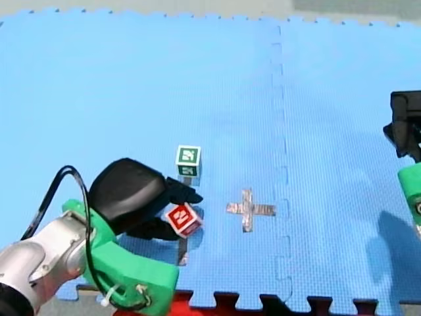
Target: Stack cube left
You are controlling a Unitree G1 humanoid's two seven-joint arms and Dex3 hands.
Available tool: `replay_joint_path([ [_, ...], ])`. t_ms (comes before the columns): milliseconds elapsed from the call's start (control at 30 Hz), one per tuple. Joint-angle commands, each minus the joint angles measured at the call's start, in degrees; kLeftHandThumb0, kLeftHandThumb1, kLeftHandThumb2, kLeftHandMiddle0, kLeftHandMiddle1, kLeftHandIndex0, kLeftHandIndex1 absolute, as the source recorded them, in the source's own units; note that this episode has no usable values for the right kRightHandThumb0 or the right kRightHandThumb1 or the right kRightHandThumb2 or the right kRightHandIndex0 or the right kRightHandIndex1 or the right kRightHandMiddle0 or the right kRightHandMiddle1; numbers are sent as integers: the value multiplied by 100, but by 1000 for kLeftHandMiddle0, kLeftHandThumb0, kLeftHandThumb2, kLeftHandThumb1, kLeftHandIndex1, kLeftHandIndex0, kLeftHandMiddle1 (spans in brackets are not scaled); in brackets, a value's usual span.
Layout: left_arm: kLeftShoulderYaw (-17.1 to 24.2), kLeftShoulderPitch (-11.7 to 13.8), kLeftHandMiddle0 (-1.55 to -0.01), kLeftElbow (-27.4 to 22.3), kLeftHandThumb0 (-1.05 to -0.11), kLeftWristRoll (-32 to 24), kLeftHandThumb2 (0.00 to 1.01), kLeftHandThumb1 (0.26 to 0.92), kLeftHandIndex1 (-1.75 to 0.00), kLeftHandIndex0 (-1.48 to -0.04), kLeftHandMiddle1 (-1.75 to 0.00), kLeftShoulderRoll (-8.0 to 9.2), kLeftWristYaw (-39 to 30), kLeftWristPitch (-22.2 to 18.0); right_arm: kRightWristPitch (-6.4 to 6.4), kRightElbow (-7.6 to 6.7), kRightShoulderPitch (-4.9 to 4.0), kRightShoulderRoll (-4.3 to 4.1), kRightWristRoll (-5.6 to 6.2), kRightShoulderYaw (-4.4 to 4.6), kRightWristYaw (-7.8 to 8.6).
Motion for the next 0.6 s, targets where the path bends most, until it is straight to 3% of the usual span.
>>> replay_joint_path([
  [0, 362, 224, -885, -1377, -442, -534, 3, 833, -4, -1273, -1717, 126, -1152, 603, -13, 131, -64, -28, -22, 17, -52],
  [67, 500, 296, -889, -2349, -445, -707, 3, 834, -4, -1273, -1708, 71, -2177, 1470, -20, 170, -73, -21, -29, 18, -57],
  [133, 544, 227, -893, -2810, -450, -640, 2, 835, -3, -1274, -1697, -20, -2766, 2069, -20, 194, -76, -8, -40, 21, -63],
  [300, 573, 140, -905, -2986, -461, -460, 0, 826, -16, -1304, -1682, 6, -2843, 2106, -7, 203, -71, 29, -63, 26, -86],
  [567, 590, -9, -872, -3356, -496, -221, 0, 809, -8, -1305, -1640, -141, -3285, 2629, 28, 219, -55, 86, -114, 60, -177],
])
